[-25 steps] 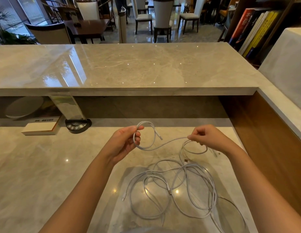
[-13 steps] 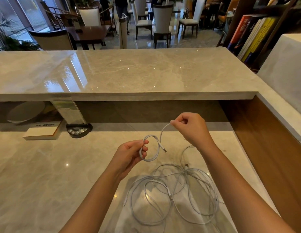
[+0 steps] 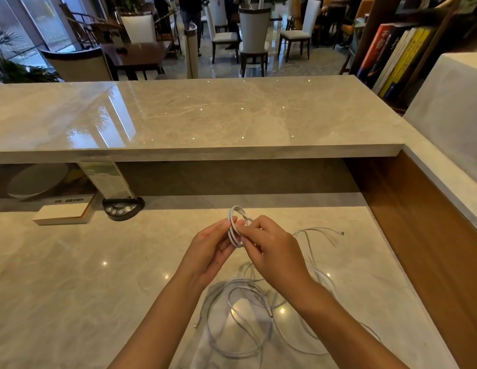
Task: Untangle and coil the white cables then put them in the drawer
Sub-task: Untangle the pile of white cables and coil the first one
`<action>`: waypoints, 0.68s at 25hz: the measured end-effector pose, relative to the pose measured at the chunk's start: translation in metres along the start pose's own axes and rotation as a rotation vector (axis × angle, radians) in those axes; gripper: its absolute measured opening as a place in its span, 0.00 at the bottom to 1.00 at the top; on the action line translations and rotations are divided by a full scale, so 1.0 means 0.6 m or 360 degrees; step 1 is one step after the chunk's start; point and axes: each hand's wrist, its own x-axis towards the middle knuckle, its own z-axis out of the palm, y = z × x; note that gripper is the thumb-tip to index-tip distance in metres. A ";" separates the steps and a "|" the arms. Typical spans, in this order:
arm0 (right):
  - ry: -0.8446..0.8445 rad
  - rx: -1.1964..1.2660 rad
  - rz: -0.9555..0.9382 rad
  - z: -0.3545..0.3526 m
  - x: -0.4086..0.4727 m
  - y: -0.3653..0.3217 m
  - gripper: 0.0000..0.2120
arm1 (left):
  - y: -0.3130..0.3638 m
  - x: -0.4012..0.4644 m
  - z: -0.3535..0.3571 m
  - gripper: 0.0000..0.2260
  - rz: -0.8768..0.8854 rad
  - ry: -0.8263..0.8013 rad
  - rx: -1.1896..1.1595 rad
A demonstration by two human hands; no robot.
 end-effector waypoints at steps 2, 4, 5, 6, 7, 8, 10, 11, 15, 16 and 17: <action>0.0037 -0.0107 -0.0098 0.005 -0.007 0.002 0.12 | 0.003 0.000 0.000 0.10 -0.0051 -0.0001 -0.0059; 0.0043 -0.0178 -0.0174 0.009 -0.011 0.007 0.12 | 0.004 -0.001 -0.002 0.10 -0.0083 -0.0014 -0.0057; 0.0022 -0.0145 -0.0160 0.010 -0.012 0.010 0.13 | 0.004 -0.001 -0.002 0.09 -0.0088 -0.0006 -0.0068; -0.0023 -0.0036 -0.0087 0.009 -0.011 0.009 0.13 | 0.005 0.000 -0.002 0.09 -0.0082 0.0010 -0.0105; -0.0079 0.0120 0.0033 0.005 -0.010 0.008 0.14 | 0.005 0.002 -0.002 0.10 -0.0065 0.0026 -0.0158; -0.0149 0.0281 0.0177 0.002 -0.011 0.009 0.15 | 0.007 0.004 -0.003 0.10 -0.0044 0.0043 -0.0217; -0.0311 0.0504 0.0421 -0.011 -0.015 0.019 0.15 | 0.013 0.009 -0.006 0.10 -0.0010 0.0067 -0.0308; -0.0402 0.0529 0.0472 -0.019 -0.016 0.027 0.12 | 0.015 0.011 -0.009 0.10 -0.0003 0.0066 -0.0354; -0.0898 0.0314 0.0478 -0.062 -0.007 0.074 0.08 | 0.023 0.017 -0.024 0.11 0.0043 0.0025 -0.0539; -0.1004 0.0302 0.0505 -0.073 -0.003 0.088 0.09 | 0.027 0.019 -0.029 0.10 0.0053 0.0014 -0.0560; -0.1092 0.0377 0.0560 -0.084 0.001 0.101 0.10 | 0.030 0.021 -0.033 0.09 0.0049 0.0002 -0.0560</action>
